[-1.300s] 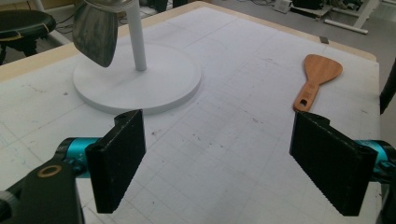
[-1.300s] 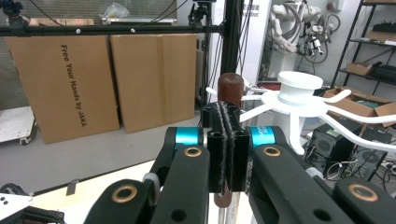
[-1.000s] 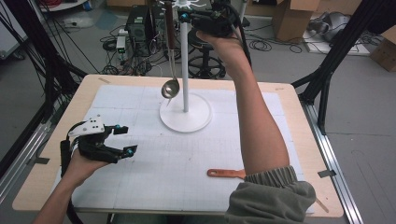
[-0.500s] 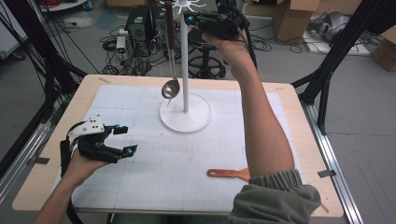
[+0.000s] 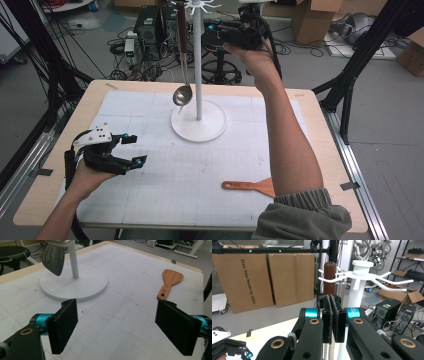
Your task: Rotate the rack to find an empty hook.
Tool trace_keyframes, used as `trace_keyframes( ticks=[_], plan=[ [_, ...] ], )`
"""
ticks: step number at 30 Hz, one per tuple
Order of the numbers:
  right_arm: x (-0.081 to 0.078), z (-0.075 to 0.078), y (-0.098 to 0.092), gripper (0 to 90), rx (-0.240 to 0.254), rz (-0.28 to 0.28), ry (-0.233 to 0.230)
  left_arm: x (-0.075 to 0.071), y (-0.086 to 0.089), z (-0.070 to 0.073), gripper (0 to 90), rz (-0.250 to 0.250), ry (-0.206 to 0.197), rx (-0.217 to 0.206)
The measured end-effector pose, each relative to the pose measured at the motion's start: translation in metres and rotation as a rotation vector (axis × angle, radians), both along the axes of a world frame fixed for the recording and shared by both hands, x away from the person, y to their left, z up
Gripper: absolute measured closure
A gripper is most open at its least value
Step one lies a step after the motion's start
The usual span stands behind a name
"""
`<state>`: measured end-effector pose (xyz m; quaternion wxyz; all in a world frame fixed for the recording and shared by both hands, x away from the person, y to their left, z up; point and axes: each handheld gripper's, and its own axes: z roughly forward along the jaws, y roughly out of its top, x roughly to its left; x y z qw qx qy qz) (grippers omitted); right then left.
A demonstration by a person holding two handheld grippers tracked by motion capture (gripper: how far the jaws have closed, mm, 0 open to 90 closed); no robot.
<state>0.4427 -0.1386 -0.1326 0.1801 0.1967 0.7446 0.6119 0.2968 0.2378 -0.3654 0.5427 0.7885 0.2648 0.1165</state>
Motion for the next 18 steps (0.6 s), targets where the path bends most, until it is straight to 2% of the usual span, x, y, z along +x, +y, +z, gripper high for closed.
trace_keyframes(
  ticks=[18],
  plan=[
    [-0.0028, -0.0069, -0.0067, 87.2, 0.003, 0.000, 0.006, -0.0002, -0.0003, 0.0000, 19.1, -0.004, -0.001, 0.000]
  ],
)
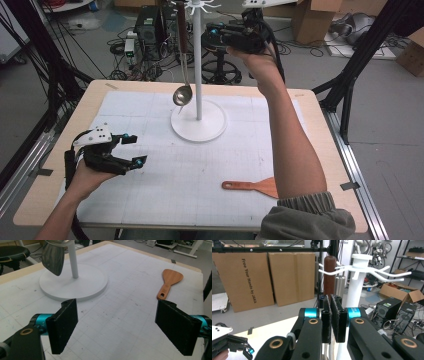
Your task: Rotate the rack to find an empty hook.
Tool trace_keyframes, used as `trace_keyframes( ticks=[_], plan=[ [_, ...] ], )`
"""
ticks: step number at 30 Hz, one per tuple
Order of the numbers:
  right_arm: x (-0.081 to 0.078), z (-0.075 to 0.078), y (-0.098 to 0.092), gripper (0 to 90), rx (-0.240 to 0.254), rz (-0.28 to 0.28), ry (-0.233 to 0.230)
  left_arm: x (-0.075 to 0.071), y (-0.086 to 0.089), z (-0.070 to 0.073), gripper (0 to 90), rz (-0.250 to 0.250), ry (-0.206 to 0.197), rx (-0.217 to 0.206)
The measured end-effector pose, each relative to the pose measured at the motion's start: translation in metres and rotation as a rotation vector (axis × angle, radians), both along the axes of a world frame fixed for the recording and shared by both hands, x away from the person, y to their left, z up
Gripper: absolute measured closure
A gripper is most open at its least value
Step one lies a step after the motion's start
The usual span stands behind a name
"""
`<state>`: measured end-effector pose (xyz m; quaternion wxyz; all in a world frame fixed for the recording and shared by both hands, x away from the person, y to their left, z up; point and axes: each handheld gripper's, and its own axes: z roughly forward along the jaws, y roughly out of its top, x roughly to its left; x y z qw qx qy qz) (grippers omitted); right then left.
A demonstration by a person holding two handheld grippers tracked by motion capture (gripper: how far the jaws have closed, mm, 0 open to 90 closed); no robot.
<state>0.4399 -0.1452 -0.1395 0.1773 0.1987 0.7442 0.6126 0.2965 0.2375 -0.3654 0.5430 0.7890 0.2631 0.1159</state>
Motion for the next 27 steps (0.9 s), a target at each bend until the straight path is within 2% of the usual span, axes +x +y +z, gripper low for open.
trace_keyframes(
  ticks=[15, 27],
  plan=[
    [-0.012, -0.015, -0.013, 83.3, 0.000, 0.021, 0.016, 0.000, -0.002, -0.001, 19.0, -0.008, 0.001, 0.005],
    [-0.033, -0.042, -0.032, 69.2, -0.024, 0.036, 0.058, -0.001, -0.004, -0.001, 19.0, -0.009, 0.004, 0.014]
  ],
)
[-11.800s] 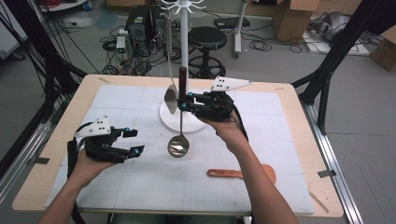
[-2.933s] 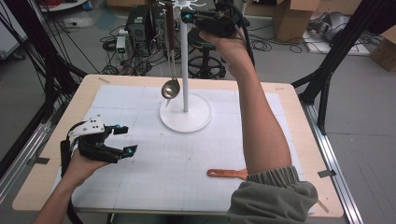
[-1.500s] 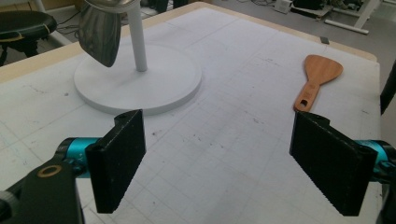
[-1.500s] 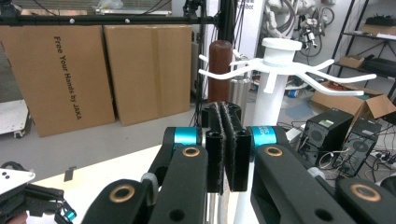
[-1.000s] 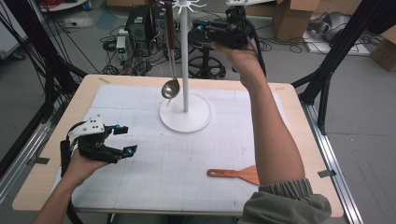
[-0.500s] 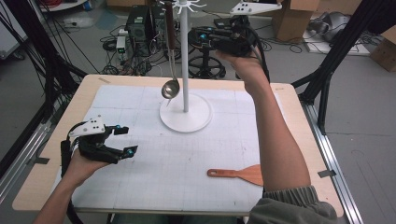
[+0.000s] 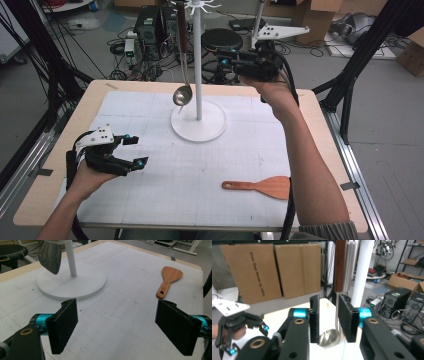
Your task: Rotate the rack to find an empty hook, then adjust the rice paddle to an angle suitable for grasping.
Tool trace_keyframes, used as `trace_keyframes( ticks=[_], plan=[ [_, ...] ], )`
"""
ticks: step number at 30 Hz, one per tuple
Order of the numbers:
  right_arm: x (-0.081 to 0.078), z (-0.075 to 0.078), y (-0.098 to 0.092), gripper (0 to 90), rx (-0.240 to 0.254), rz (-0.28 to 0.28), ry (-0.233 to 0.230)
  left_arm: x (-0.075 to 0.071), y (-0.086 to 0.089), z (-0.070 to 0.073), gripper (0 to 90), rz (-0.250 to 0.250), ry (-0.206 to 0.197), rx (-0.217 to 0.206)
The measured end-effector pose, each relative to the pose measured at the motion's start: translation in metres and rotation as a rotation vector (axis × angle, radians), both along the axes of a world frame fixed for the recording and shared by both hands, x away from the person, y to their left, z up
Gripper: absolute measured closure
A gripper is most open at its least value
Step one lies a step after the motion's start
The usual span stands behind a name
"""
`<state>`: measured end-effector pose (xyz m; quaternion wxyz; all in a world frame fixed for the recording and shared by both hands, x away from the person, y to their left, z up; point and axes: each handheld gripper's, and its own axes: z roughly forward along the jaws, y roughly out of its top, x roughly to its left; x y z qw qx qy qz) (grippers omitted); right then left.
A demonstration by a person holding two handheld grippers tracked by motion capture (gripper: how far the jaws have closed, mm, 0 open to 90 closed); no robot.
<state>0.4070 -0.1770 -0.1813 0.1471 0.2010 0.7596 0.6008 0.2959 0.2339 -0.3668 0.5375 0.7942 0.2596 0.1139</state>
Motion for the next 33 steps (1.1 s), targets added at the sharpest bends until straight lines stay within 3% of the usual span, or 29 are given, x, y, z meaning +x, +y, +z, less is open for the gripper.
trace_keyframes(
  ticks=[14, 25, 33],
  plan=[
    [-0.033, -0.040, -0.020, 45.5, -0.028, -0.004, 0.052, -0.001, -0.001, 0.000, 18.8, -0.001, 0.000, 0.004],
    [-0.051, -0.069, -0.032, 39.9, -0.047, 0.000, 0.076, 0.000, -0.001, -0.001, 18.8, 0.002, 0.002, 0.004],
    [-0.065, -0.093, -0.041, 35.2, -0.047, 0.003, 0.122, -0.001, -0.003, -0.002, 18.8, -0.003, 0.002, 0.012]
  ],
)
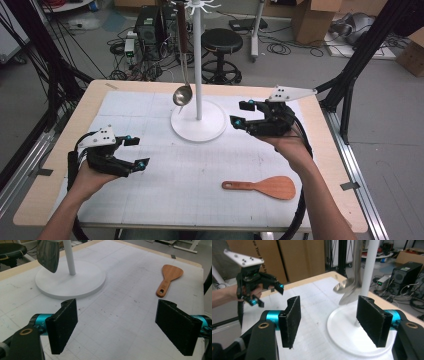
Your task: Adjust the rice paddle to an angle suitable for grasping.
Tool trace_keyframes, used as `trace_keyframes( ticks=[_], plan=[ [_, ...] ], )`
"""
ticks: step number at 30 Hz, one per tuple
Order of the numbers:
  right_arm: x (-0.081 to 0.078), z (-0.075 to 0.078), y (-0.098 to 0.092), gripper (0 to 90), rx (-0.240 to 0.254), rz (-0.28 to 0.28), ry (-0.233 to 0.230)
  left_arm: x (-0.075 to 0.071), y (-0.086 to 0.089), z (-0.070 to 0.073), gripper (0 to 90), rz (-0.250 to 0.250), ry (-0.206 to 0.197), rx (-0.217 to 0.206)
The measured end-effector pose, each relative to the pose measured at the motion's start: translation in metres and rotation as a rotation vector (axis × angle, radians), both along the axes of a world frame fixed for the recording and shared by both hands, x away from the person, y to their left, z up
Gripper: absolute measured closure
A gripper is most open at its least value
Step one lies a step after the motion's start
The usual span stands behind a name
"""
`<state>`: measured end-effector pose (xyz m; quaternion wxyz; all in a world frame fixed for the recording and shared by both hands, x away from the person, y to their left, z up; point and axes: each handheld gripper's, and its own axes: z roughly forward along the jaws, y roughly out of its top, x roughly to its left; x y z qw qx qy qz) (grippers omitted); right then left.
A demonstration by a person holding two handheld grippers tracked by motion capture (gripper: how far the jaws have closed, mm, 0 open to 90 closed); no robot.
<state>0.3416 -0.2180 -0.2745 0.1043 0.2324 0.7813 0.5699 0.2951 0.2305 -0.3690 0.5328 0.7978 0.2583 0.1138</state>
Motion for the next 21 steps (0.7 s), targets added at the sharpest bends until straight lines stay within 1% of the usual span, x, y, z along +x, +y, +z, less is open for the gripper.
trace_keyframes(
  ticks=[2, 5, 7, 11, 13, 19, 21],
  plan=[
    [-0.004, -0.008, -0.002, 34.7, -0.016, 0.002, 0.008, 0.000, -0.001, -0.001, 18.8, -0.002, 0.002, -0.001],
    [-0.010, -0.018, -0.007, 32.7, -0.021, 0.013, 0.029, 0.001, -0.002, -0.003, 18.8, -0.003, 0.008, 0.005],
    [-0.013, -0.024, -0.010, 33.0, -0.041, 0.011, 0.032, 0.001, -0.003, -0.003, 18.7, -0.007, 0.008, 0.007],
    [-0.019, -0.035, -0.015, 35.7, -0.047, 0.002, 0.043, 0.000, -0.003, -0.004, 18.6, -0.004, 0.009, 0.009],
    [-0.023, -0.042, -0.018, 38.3, -0.055, -0.003, 0.047, 0.000, -0.003, -0.004, 18.5, -0.003, 0.008, 0.010],
    [-0.035, -0.067, -0.026, 45.8, -0.081, 0.009, 0.059, -0.001, -0.004, -0.007, 17.9, 0.007, 0.017, 0.020],
    [-0.040, -0.075, -0.029, 50.1, -0.097, 0.015, 0.068, -0.001, -0.005, -0.008, 17.5, 0.011, 0.022, 0.021]
  ],
)
